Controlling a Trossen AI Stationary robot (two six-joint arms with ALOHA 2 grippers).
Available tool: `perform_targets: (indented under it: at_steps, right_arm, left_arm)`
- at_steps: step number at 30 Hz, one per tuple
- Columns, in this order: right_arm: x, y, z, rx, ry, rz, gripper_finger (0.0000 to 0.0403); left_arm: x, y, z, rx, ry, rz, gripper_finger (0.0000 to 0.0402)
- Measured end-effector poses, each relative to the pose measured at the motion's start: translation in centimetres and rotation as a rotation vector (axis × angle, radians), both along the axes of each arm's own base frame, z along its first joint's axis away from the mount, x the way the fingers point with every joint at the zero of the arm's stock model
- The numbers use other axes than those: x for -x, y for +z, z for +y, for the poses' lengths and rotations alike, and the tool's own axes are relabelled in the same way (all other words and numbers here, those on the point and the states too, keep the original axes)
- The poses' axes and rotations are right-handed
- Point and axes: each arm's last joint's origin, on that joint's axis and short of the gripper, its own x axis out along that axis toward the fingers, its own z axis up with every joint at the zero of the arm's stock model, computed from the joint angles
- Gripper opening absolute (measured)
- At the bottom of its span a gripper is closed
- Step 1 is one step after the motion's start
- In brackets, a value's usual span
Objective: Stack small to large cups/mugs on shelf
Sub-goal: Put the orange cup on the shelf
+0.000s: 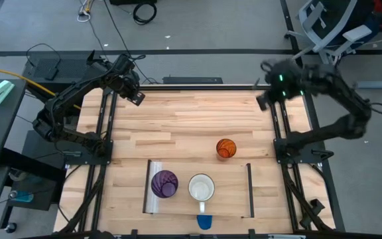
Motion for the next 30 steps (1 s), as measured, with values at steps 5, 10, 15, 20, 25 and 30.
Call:
perform_targets:
  at_steps: [5, 10, 15, 20, 25, 30]
  right_arm:
    - [1.1, -4.3, 2.3, -0.174, -0.042, 0.035, 0.0063]
    - [-1.9, -7.2, 3.6, -0.213, 0.067, 0.042, 0.0063]
    - [-5.7, -9.2, 4.3, -0.182, 0.227, 0.127, 0.0064]
    - [-8.6, -11.2, 4.0, -0.138, 0.397, 0.256, 0.0067]
    - [-10.9, -12.8, 3.2, -0.097, 0.519, 0.295, 0.0077]
    - [-12.5, -14.1, 2.9, -0.055, 0.653, 0.328, 0.0095]
  left_arm:
    - [0.0, 0.0, 0.0, 0.0, 0.0, 0.0, 0.0043]
    - [0.0, 0.0, 0.1, -0.005, 0.004, -0.006, 0.0045]
    - [-0.1, 0.1, 0.1, -0.01, 0.007, -0.012, 0.004]
    - [-0.1, 0.1, 0.1, -0.01, 0.008, -0.012, 0.0043]
    - [-0.1, 0.1, 0.1, -0.009, 0.008, -0.011, 0.0047]
    - [-0.1, 0.1, 0.1, -0.009, 0.008, -0.011, 0.0048]
